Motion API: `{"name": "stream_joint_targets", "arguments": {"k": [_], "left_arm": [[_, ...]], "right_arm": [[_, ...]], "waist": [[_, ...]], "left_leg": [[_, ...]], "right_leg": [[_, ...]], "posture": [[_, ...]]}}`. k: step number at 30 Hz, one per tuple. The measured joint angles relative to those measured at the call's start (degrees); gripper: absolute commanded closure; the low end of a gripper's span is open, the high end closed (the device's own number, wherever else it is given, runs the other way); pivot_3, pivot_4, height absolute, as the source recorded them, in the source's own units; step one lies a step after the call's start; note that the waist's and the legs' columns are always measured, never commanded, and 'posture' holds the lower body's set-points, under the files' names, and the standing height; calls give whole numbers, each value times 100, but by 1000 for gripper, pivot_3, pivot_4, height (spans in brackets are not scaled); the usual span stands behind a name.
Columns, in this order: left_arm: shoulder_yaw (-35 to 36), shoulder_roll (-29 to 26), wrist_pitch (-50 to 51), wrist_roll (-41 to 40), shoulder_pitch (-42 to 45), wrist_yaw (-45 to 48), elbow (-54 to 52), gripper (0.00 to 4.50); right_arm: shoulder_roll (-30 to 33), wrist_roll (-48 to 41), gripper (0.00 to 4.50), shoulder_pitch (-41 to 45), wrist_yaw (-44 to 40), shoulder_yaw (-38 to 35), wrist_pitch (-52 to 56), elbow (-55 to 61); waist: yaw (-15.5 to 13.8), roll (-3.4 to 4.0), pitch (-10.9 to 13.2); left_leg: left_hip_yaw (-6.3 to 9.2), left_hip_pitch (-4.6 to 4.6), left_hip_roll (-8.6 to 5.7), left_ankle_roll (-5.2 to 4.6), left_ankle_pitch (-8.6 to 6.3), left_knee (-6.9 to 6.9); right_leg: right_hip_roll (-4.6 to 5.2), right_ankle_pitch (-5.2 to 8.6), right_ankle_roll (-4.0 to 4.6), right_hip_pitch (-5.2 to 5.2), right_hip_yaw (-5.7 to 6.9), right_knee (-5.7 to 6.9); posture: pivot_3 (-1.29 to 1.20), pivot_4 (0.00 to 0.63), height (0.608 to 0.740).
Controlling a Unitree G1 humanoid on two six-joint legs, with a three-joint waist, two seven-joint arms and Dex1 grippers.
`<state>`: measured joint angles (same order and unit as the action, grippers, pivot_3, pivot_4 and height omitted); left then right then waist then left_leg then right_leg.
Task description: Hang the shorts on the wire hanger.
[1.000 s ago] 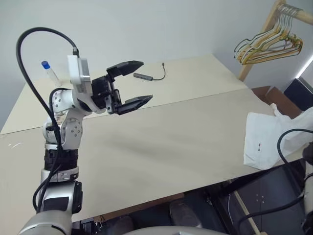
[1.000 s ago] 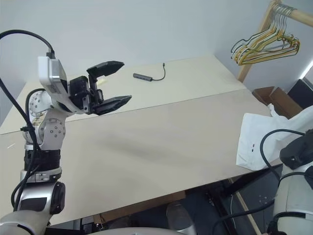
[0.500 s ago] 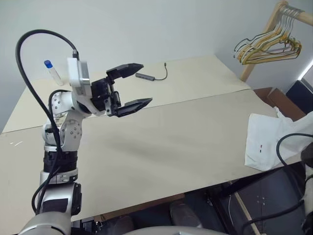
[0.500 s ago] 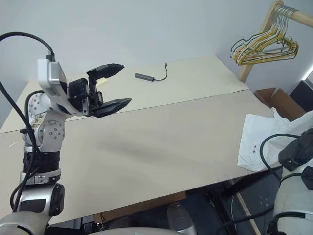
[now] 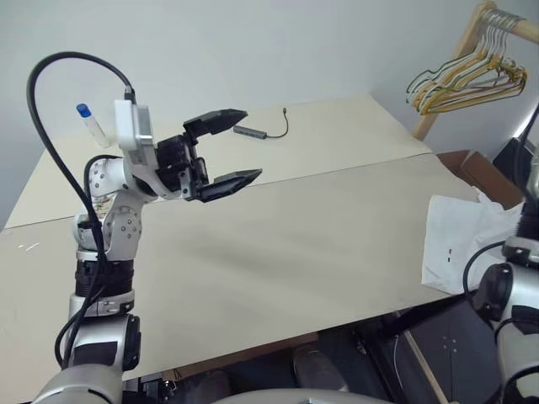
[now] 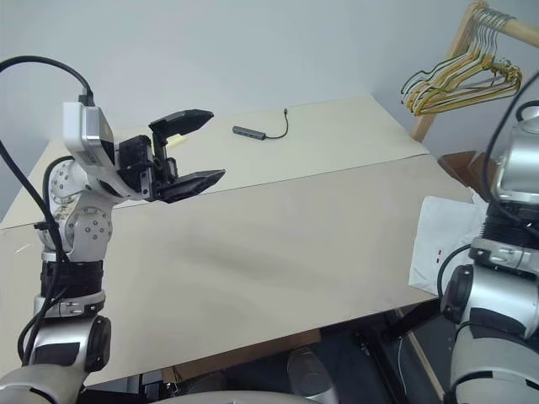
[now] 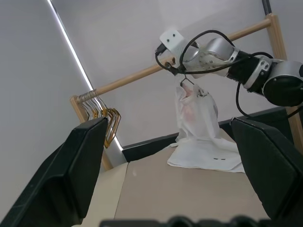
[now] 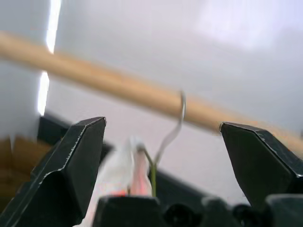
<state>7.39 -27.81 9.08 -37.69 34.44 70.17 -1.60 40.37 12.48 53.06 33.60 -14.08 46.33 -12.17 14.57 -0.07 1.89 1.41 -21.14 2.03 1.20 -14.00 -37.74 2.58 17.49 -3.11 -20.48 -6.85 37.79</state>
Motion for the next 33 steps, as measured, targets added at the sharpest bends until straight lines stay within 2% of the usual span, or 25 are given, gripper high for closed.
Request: {"name": "stream_joint_targets", "arguments": {"k": [5,10,13,20,25,29,33], "left_arm": [[64,-162,144,-64,-196,-126,-154,0],[307,-467,423,-3,-663,-810,-546,0],[533,-660,573,4,-1123,-1084,-779,0],[925,-937,884,39,-2300,-1651,-1457,0],[1309,-882,1165,-154,-3157,-2046,-1922,0],[1418,-789,1243,-197,-3930,-2216,-2163,0],[1449,-790,1248,-215,-4258,-2239,-2401,0]], "right_arm": [[-168,211,53,-50,-443,467,-353,383],[-261,21,53,-468,-1963,1240,-1293,819],[-270,-277,53,-603,-3144,1638,-1722,1052],[-193,-1208,53,-1515,-5886,2351,-2370,1754],[208,-1303,53,-2094,-7165,2851,-2683,1970],[332,-1267,53,-2257,-7889,3065,-3039,1931],[381,-1152,53,-2440,-8212,3129,-3449,1827]], "waist": [[-39,-3,2],[-135,-6,4],[-221,-13,8],[-740,-67,33],[-1157,-99,54],[-1442,-122,67],[-1656,-135,68]], "left_leg": [[2,0,1,0,0,0],[5,3,2,-1,-1,0],[9,3,3,-2,-1,0],[15,-3,7,-2,-4,-1],[7,-9,8,-1,-5,-1],[2,-8,14,0,-4,-1],[-2,-8,12,0,-4,-3]], "right_leg": [[0,-1,0,0,1,0],[-1,-1,-1,0,2,3],[-1,-1,0,0,5,2],[2,-2,1,-5,19,-5],[6,-4,5,-19,22,-2],[-1,-10,16,-29,24,8],[0,-11,17,-30,25,3]], "posture": [[-110,0,740],[-48,0,740],[-31,0,740],[79,0,740],[132,0,740],[185,0,740],[206,0,740]]}}
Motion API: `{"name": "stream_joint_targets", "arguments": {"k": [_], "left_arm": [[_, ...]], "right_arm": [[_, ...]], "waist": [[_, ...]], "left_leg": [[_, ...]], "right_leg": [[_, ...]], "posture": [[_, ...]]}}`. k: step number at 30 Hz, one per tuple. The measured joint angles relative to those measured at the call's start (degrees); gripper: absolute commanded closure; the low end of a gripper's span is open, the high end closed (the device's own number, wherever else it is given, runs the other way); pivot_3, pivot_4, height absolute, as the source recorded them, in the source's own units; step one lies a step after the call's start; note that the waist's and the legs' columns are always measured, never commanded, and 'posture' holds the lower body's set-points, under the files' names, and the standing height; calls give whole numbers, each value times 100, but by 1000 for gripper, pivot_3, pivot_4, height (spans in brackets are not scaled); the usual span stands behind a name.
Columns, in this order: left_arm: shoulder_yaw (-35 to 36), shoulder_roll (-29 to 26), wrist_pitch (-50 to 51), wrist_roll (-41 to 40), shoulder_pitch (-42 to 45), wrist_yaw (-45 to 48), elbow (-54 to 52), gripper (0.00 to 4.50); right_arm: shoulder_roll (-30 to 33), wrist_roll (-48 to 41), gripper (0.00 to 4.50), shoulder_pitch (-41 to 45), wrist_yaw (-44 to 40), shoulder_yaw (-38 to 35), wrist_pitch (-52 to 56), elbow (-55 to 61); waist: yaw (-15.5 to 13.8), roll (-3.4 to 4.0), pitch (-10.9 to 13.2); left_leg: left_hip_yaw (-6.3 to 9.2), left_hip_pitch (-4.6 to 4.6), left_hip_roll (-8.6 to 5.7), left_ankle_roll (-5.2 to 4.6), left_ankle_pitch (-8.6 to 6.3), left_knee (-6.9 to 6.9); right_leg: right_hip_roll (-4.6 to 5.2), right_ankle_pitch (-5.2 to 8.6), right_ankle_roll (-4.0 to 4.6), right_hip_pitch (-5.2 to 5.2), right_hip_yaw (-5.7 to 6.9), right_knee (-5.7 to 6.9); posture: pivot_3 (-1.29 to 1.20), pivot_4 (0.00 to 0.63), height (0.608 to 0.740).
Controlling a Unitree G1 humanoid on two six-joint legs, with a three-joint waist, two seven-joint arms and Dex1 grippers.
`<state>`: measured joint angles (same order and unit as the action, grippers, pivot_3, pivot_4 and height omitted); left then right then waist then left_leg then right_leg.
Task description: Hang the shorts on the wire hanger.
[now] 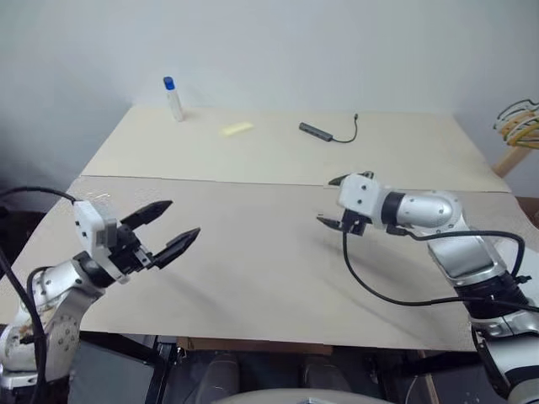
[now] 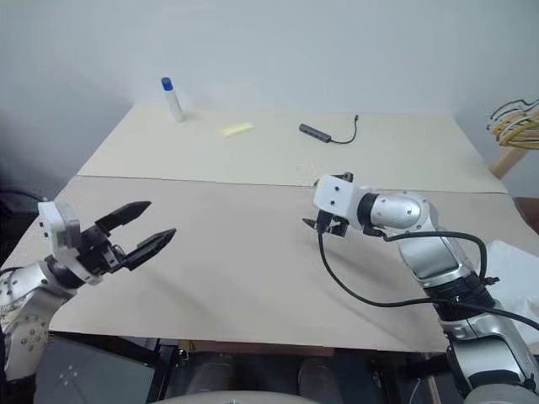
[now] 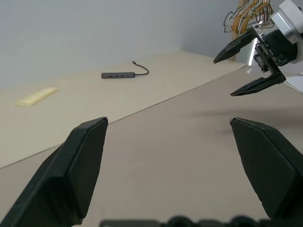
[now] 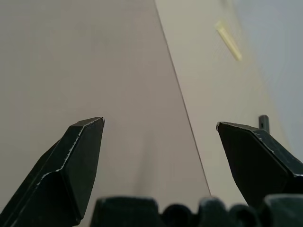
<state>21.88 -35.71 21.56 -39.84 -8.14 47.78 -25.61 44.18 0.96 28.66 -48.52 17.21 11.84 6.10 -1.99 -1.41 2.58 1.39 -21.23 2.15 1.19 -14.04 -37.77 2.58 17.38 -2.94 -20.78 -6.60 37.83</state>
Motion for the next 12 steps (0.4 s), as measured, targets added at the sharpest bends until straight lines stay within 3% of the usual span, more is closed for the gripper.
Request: {"name": "stream_joint_targets", "arguments": {"k": [12], "left_arm": [[35,-128,-5,85,118,-190,-287,0]], "right_arm": [[-219,564,53,-153,-8,13,-423,-354]], "waist": [[-192,-6,1]], "left_leg": [[-3,-12,0,1,0,0]], "right_leg": [[-4,-2,5,-17,-2,-1]], "posture": [[199,0,740]]}}
